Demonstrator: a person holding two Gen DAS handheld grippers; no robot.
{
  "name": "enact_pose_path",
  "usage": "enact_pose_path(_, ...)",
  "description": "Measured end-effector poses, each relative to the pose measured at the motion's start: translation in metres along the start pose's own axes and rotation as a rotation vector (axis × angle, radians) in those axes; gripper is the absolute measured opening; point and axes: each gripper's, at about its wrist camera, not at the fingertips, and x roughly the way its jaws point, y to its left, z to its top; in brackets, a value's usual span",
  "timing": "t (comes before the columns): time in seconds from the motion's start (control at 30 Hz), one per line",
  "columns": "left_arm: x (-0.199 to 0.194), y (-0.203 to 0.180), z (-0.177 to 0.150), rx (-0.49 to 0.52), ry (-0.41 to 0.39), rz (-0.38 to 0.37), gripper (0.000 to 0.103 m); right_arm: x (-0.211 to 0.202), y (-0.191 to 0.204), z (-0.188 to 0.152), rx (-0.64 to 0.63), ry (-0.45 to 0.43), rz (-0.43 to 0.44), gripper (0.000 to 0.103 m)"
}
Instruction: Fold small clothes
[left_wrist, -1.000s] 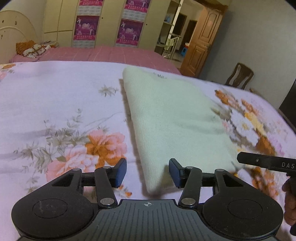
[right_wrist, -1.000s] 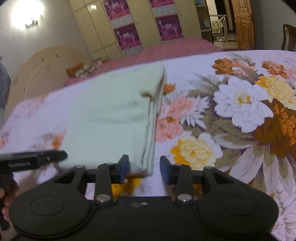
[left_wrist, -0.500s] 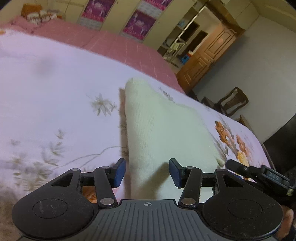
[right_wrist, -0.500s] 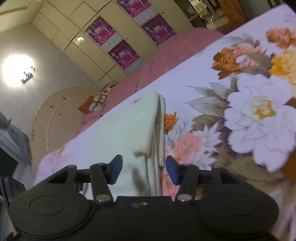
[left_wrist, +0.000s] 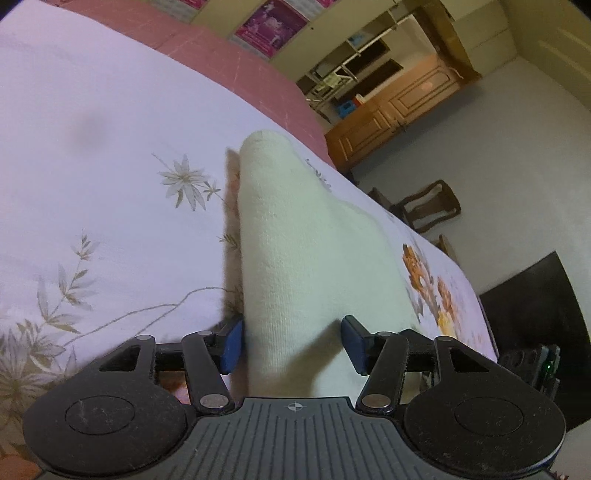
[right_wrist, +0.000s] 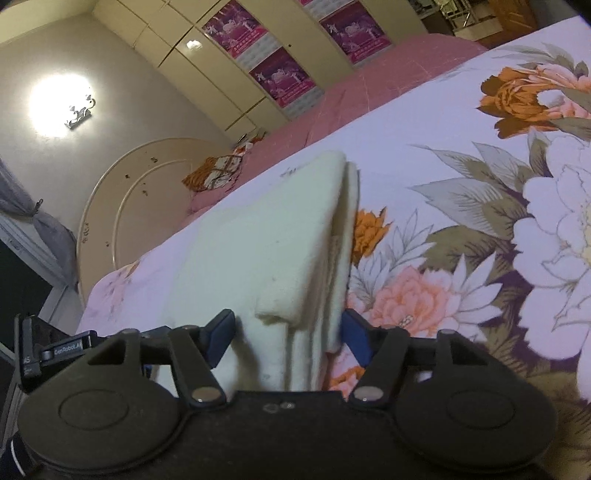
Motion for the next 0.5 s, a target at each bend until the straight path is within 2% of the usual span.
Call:
enact_pose_path(0.1,0.008,-0.004,-0.002,0.009,-0.004,0.007,0.055,-0.001,-0.003,0.001,0.021,0.009,0.014,0.057)
enact_pose_path(0.17,0.015,-0.013,0.000,0.038,-0.014,0.042,0.055,0.005,0.001,0.003,0.040,0.008,0.010,0.058)
enact_pose_path(0.27,0.024,-0.031,0.001,0.092,-0.028,0.111,0.055,0.016,0.022,0.005,-0.020,0.018,-0.067,0.060)
enact_pose_path(0.33,0.026,-0.039,0.004,0.129,-0.031,0.148,0.055,0.021,0.032,0.003,-0.059,0.018,-0.117,0.057)
enact_pose_path(0.37,0.029,-0.045,0.003,0.152,-0.032,0.167,0.052,0.022,0.038,0.002,-0.081,0.018,-0.141,0.057)
enact_pose_path(0.4,0.030,-0.049,0.004,0.169,-0.032,0.178,0.047,0.023,0.041,0.000,-0.098,0.017,-0.157,0.054)
enact_pose_path(0.43,0.029,-0.053,0.006,0.182,-0.034,0.177,0.040,0.024,0.045,-0.002,-0.115,0.015,-0.169,0.046)
enact_pose_path(0.5,0.027,-0.064,0.006,0.238,-0.048,0.214,0.035,0.024,0.057,-0.005,-0.162,0.000,-0.198,0.037)
